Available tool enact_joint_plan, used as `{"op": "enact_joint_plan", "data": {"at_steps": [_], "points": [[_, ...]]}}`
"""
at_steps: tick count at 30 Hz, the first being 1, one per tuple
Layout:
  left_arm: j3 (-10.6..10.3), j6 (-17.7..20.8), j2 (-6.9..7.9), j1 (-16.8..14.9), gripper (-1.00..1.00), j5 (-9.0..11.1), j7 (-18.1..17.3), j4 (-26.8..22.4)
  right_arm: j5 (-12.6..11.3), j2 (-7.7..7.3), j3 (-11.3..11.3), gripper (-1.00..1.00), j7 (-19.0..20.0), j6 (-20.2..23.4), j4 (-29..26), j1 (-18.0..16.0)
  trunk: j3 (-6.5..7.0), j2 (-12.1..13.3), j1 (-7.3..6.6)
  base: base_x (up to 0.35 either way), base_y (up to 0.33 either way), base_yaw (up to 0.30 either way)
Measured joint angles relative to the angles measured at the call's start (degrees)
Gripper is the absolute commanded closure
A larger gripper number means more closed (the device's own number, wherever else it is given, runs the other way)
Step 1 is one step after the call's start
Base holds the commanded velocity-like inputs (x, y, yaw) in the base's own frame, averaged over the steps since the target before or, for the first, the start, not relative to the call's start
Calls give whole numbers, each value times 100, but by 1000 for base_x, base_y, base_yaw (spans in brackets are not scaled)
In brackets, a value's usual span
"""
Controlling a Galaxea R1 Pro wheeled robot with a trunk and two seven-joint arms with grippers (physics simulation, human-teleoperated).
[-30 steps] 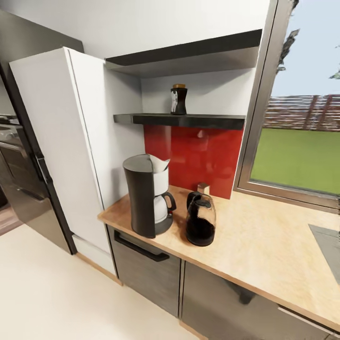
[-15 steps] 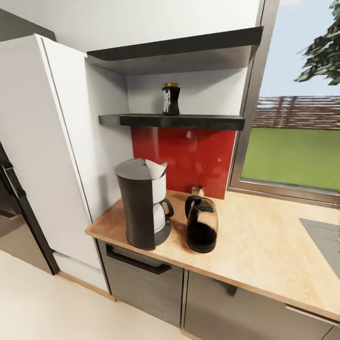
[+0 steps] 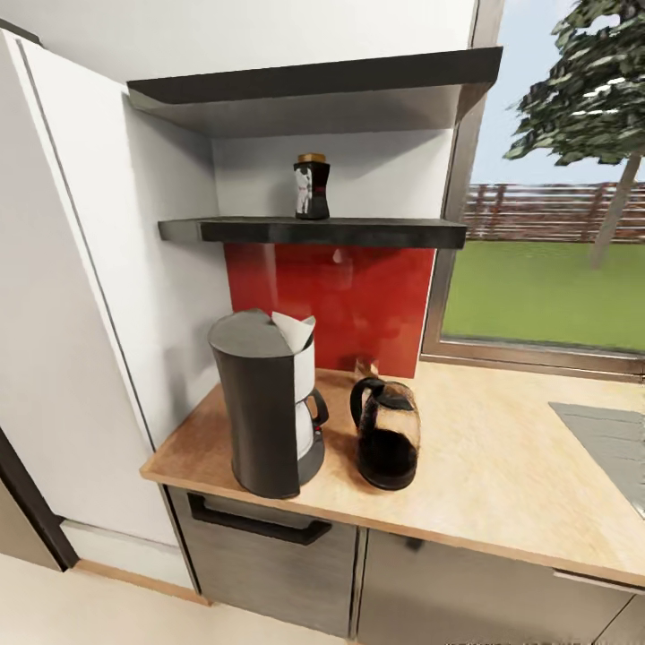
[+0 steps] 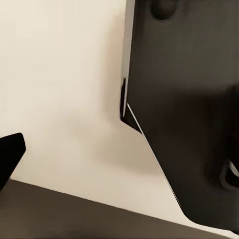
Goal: Set up a coffee station on the kitchen countertop: keep the coffee maker on the countertop, move the bottle of coffee from the kitchen shelf to the counter next to the coffee maker, place a paper coffee filter on top of the coffee maker, put the saucer next to the coffee maker with the coffee cup on the saucer, and place the electric kettle next to the coffee maker.
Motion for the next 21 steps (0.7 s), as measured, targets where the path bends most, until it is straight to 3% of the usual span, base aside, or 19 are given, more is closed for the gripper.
{"op": "enact_joint_plan", "data": {"at_steps": [12,21], "points": [[7,16,-11,0,-100,3,6,0,0,0,0,-100,0,2,0,0,0,0,2,-3,335,-267],[8,2,-48,0,-100,8,7,0,0,0,-1,-100,0,10,2,-1,0,1,4,-207,255,-165]]}}
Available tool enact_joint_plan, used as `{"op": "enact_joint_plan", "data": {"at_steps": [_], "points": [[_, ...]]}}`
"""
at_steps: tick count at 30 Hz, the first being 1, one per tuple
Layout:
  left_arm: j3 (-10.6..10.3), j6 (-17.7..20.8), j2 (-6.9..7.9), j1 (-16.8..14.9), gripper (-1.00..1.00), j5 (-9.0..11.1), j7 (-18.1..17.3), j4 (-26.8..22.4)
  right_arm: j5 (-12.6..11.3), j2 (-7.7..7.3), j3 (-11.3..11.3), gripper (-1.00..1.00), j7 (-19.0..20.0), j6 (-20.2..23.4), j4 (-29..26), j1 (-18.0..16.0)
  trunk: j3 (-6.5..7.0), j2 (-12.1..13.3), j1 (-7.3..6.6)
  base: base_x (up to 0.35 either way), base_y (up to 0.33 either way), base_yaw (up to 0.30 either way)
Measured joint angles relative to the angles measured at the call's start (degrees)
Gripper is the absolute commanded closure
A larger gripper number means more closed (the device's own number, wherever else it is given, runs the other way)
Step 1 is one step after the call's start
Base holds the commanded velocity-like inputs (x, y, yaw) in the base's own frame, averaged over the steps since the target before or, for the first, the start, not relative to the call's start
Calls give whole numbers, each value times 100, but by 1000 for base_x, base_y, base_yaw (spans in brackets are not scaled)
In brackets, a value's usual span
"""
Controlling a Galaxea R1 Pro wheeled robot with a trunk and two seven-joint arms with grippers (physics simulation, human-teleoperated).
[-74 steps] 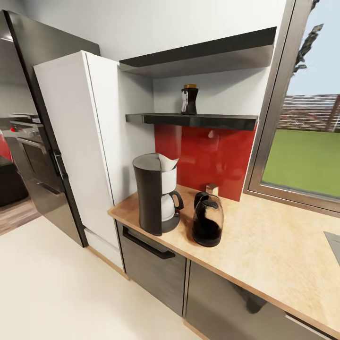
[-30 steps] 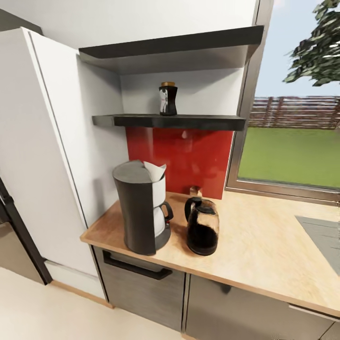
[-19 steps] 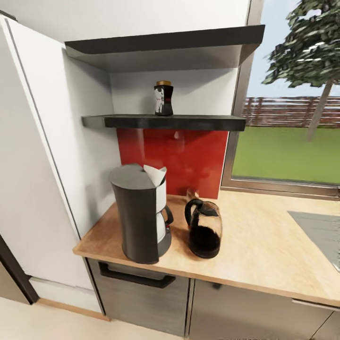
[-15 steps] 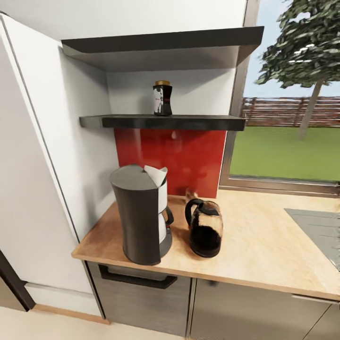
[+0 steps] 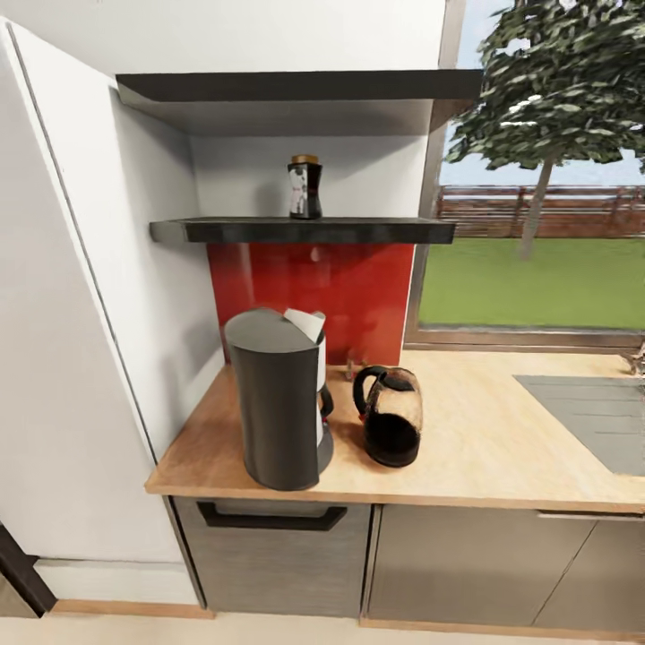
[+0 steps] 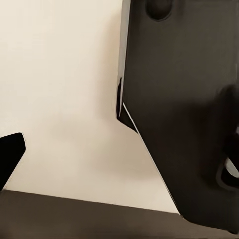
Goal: Set up a coffee station on the kitchen countertop: keep the coffee maker on the countertop, move the bottle of coffee from the kitchen shelf to the counter next to the coffee maker, place a paper coffee filter on top of the coffee maker, put the saucer next to the coffee maker with the coffee cup on the saucer, and place the electric kettle next to the coffee maker.
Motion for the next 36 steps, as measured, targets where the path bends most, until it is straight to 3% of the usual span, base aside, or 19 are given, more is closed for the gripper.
{"op": "enact_joint_plan", "data": {"at_steps": [6,9,13,31,36], "points": [[8,-1,28,0,-100,0,0,0,19,-155,6,-100,0,-8,-3,0,0,0,-1,-192,152,-3],[8,-1,16,0,-100,13,2,1,269,-149,17,-100,8,-17,-13,0,0,-1,1,-274,42,0],[8,-1,-3,-6,-100,16,2,1,376,-141,18,-100,10,-16,-16,0,0,-1,0,-255,9,0],[-6,1,59,-42,-100,2,-3,-8,352,-123,-14,-100,24,-20,-64,0,9,-2,-2,-46,0,-64],[-5,-1,73,-44,-100,7,-9,-8,334,-168,-8,-100,-10,-122,-641,-8,10,-2,-2,-44,0,-1]]}}
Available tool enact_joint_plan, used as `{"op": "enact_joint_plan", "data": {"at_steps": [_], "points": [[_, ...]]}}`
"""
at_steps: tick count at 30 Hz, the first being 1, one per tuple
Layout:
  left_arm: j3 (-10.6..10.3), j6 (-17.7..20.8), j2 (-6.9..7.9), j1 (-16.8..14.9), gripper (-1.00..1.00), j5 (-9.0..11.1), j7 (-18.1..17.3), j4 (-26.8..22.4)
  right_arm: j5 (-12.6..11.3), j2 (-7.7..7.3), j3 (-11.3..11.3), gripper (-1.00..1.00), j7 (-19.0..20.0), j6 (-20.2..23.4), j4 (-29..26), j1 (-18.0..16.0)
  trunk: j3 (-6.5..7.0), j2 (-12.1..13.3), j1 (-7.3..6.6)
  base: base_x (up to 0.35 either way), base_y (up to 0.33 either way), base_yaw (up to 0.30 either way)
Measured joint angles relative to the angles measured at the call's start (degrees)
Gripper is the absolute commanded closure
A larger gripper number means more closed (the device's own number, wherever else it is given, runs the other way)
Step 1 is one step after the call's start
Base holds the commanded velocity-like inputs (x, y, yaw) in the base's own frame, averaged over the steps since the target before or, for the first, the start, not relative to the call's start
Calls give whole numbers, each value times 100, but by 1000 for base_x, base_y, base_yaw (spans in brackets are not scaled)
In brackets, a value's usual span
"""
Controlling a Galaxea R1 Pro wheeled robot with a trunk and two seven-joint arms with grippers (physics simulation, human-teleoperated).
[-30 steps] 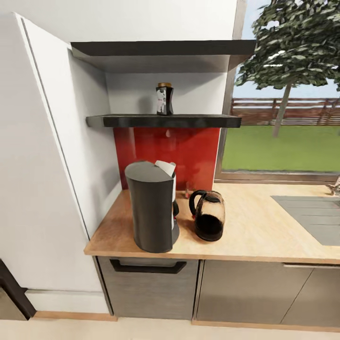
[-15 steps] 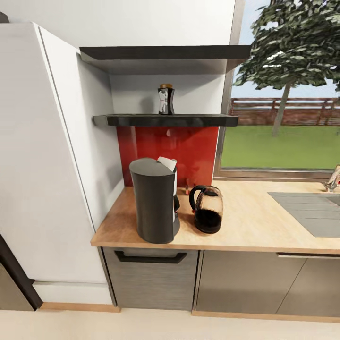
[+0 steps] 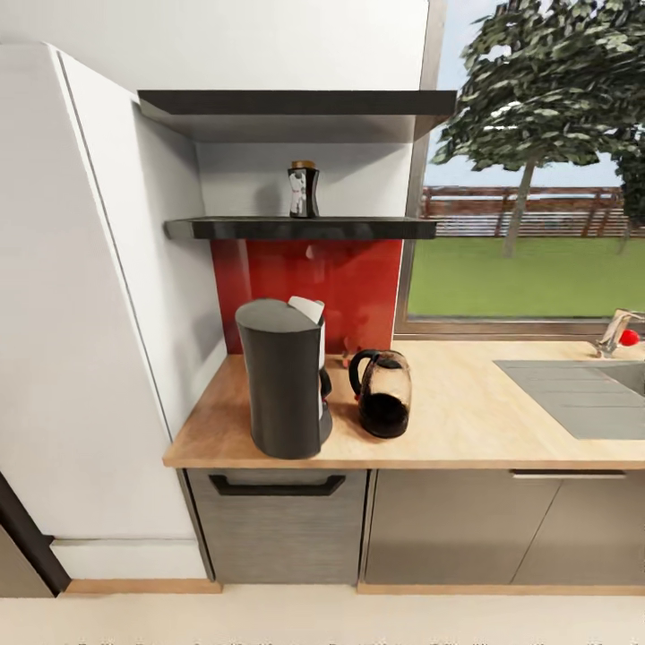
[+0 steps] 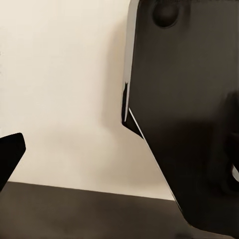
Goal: Set up a coffee station on the kitchen countertop: keep the coffee maker on the countertop, move the bottle of coffee from the kitchen shelf to the counter next to the coffee maker, place a paper coffee filter on top of the coffee maker, put the saucer next to the coffee maker with the coffee cup on the saucer, and place the electric kettle next to the coffee maker.
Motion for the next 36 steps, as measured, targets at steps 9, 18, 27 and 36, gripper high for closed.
{"op": "enact_joint_plan", "data": {"at_steps": [9,18,27,36], "points": [[-1,-2,0,-9,-100,-2,-1,0,23,-154,-52,-100,-242,-938,-1412,-36,0,0,1,-204,0,0],[-4,-5,52,-8,-100,-11,0,-158,0,-517,-64,-100,-1837,-3662,-2636,-173,0,0,-1,-24,0,0],[-1,0,52,-8,-100,-27,-1,-186,-28,-1236,-1522,-100,-1849,-5488,-2975,-529,0,0,-1,0,0,0],[3,-6,54,-4,-100,-23,0,-185,12,-1445,-1780,-100,-1827,-5476,-3787,-568,0,0,-1,0,0,0]]}}
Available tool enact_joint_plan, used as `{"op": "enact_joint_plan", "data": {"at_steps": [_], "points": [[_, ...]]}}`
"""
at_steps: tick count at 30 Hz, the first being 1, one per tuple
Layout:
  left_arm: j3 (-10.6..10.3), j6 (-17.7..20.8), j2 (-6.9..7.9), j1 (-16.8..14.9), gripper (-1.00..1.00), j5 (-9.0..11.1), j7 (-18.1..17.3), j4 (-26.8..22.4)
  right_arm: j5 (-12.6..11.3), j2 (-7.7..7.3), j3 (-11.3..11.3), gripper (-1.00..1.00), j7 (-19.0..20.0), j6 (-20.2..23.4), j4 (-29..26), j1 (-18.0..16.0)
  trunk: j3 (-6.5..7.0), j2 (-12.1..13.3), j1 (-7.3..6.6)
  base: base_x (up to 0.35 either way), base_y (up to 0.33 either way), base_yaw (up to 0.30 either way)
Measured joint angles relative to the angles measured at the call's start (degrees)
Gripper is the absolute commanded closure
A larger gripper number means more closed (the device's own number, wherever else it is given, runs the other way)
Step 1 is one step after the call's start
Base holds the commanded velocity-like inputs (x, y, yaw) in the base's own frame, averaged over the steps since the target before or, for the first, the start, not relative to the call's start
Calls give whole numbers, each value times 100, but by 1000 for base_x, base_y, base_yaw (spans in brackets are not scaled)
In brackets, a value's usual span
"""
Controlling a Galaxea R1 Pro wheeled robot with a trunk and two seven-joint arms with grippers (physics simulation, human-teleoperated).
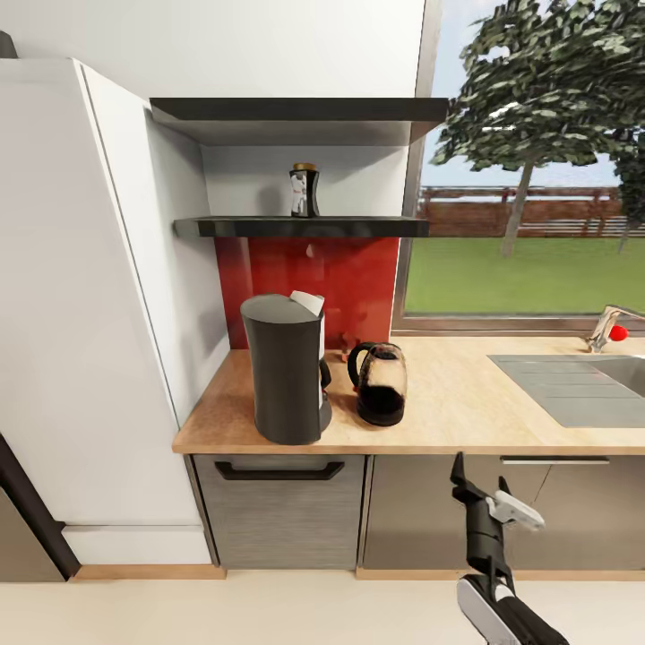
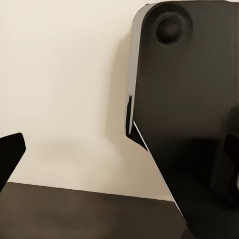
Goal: Set up a coffee station on the kitchen countertop: keep the coffee maker on the countertop, move the bottle of coffee from the kitchen shelf to the counter next to the coffee maker, place a paper coffee filter on top of the coffee maker, put the saucer next to the coffee maker with the coffee cup on the saucer, and place the electric kettle next to the coffee maker.
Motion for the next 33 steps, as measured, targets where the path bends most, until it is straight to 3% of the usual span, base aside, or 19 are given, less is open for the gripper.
{"op": "enact_joint_plan", "data": {"at_steps": [6,7,10,12,13,15,17,18,20,25,28,31,33], "points": [[2,-3,0,0,-100,7,0,-5,690,-12,-32,-100,-10,92,-706,-152,0,0,0,0,0,0],[2,-3,0,0,-100,8,1,-6,851,-12,-36,-100,-17,317,-772,-444,1,0,0,0,0,0],[2,-3,0,4,-100,8,1,-2,935,-12,-129,-100,-24,886,-891,-1033,1,0,0,0,0,0],[2,-3,0,5,-100,12,1,-2,979,-12,-528,-100,-37,1716,-1087,-1575,2,-1,0,0,0,0],[2,-4,-5,5,-100,10,-1,-1,992,-14,-857,-100,-44,2353,-1259,-1869,1,1,1,0,0,0],[2,-4,-7,5,-100,12,-2,-1,1099,-44,-1155,-100,-50,2886,-1461,-2299,2,0,0,0,0,0],[-8,-3,-8,6,-100,8,-2,-1,1517,-179,-1501,-100,-52,3513,-1731,-2747,1,-2,-1,0,0,0],[-9,-3,-8,6,-100,6,-2,-1,1625,-200,-1554,-100,-54,3660,-1782,-2827,0,0,0,0,0,0],[-21,-3,-21,5,-100,2,-2,-1,2194,-256,-1684,-100,-54,4410,-2060,-3141,1,-1,0,0,0,0],[-37,3,-57,5,-100,-26,-6,-3,3175,-281,-1739,-100,-44,5935,-2854,-3615,1,-1,0,0,0,0],[-43,6,-61,5,-100,-31,-10,3,3332,-271,-1740,-100,-36,6879,-2763,-4304,2,0,1,0,0,0],[-43,6,-61,5,-100,-31,-11,22,3357,-219,-1729,-100,-28,7405,-2326,-4995,1,-1,0,0,0,0],[-38,6,-61,5,-100,-32,-11,31,3368,-112,-1719,-100,-21,7751,-1681,-5772,2,-2,-1,0,0,0]]}}
